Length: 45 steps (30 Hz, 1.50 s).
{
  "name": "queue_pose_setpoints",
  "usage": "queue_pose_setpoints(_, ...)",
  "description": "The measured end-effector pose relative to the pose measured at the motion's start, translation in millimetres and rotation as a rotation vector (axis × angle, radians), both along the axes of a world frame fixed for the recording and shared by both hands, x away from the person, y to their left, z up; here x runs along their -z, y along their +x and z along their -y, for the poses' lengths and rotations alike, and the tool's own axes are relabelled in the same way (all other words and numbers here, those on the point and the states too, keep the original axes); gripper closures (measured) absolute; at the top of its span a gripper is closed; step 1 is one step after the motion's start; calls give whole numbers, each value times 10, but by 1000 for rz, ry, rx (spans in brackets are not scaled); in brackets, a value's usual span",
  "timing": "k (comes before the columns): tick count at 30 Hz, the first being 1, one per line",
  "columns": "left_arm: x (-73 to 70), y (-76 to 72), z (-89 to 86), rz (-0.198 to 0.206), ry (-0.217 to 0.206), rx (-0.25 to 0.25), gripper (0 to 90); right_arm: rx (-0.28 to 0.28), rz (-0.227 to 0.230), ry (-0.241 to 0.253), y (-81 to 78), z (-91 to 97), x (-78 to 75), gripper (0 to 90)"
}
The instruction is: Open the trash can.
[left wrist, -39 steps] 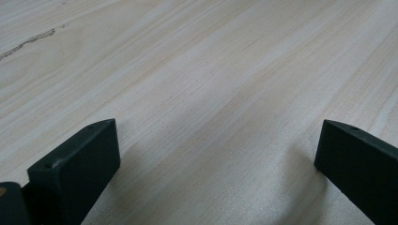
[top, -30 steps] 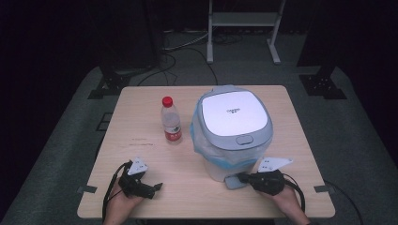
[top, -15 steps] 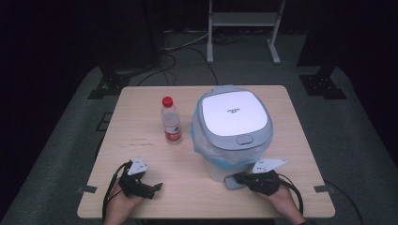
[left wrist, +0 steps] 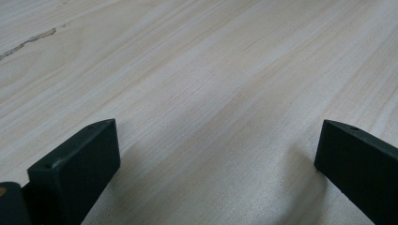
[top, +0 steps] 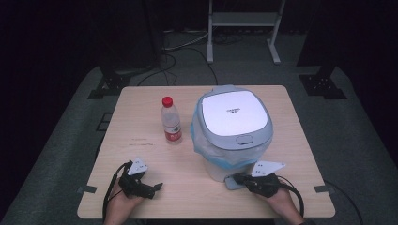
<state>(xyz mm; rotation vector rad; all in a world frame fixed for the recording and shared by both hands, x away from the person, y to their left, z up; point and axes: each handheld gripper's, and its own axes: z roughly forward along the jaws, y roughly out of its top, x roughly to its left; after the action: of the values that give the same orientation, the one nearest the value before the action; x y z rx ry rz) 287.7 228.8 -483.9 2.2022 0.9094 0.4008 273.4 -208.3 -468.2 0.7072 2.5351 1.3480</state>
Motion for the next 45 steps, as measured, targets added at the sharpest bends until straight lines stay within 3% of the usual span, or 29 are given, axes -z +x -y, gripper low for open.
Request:
queue_pose_setpoints(25, -1, 0, 1, -1, 1, 1, 0, 4, 24, 30, 0, 32, 74, 900)
queue_pose_setpoints(37, -1, 0, 1, -2, 0, 1, 0, -3, 22, 17, -1, 22, 122, 900)
queue_pose_setpoints(45, -2, 2, -4, -3, -6, -1, 0, -1, 33, -23, -4, -20, 145, 900)
